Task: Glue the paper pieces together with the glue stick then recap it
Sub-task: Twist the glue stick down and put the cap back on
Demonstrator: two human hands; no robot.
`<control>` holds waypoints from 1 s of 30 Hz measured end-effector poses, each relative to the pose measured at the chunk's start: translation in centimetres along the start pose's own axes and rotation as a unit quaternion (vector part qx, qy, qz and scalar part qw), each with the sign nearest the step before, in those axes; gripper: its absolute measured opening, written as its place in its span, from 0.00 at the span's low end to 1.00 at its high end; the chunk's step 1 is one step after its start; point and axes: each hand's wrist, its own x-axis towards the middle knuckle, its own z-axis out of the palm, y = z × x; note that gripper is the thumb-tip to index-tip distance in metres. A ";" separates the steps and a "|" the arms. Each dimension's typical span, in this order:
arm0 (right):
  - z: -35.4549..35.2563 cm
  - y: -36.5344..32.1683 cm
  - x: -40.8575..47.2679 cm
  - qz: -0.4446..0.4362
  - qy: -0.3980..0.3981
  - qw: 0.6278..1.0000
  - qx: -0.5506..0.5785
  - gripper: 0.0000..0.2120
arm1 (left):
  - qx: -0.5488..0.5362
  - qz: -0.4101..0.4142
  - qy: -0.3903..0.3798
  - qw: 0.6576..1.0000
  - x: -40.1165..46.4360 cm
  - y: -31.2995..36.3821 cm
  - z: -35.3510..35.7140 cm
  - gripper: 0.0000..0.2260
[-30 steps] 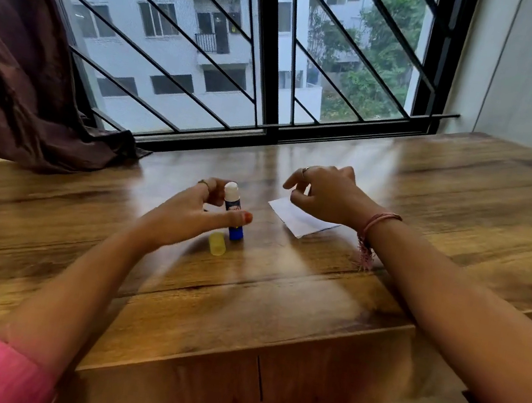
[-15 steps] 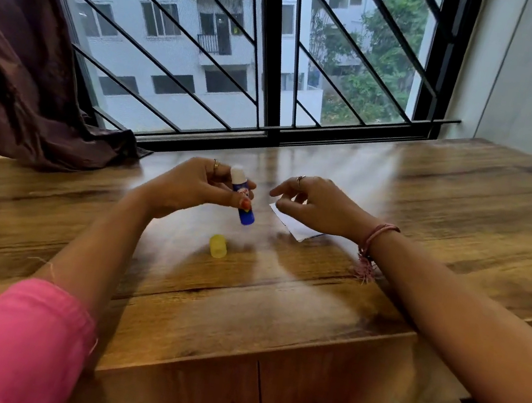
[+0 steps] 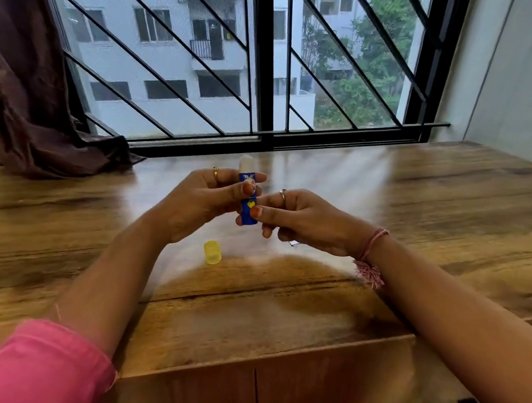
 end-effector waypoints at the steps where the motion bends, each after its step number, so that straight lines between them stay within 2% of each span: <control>1: 0.0 0.0 0.0 0.002 -0.005 1.000 0.027 0.10 | -0.017 0.002 0.002 1.000 0.0 0.1 0.1 0.13; 6: 0.4 0.1 0.2 0.015 -0.028 0.990 0.136 0.13 | -0.104 0.001 -0.008 0.995 -0.2 0.3 0.3 0.16; 9: 0.7 0.2 0.3 0.020 -0.049 0.984 0.167 0.11 | -0.156 -0.017 -0.052 0.986 -0.5 0.5 0.1 0.17; 12: 0.6 0.3 0.3 0.020 -0.056 0.983 0.176 0.10 | -0.165 -0.012 -0.064 0.984 -0.6 0.6 0.2 0.18; 15: 0.5 0.4 0.3 0.009 -0.026 0.990 0.142 0.10 | -0.142 0.005 -0.049 0.989 -0.6 0.8 0.4 0.19; 19: 0.7 0.4 0.4 -0.004 0.072 0.992 0.108 0.13 | -0.123 0.022 -0.005 0.992 -0.5 0.8 0.4 0.16; 25: 1.1 0.2 0.6 -0.015 0.179 0.981 0.074 0.18 | -0.068 0.038 0.036 0.996 -0.3 0.5 0.6 0.13; 28: 1.0 0.1 0.6 -0.009 0.193 0.980 0.052 0.20 | -0.075 0.042 0.025 0.996 -0.5 0.6 0.7 0.17; 30: 1.0 0.1 0.5 -0.002 0.173 0.984 0.041 0.18 | -0.085 0.042 0.015 0.995 -0.5 0.6 0.7 0.19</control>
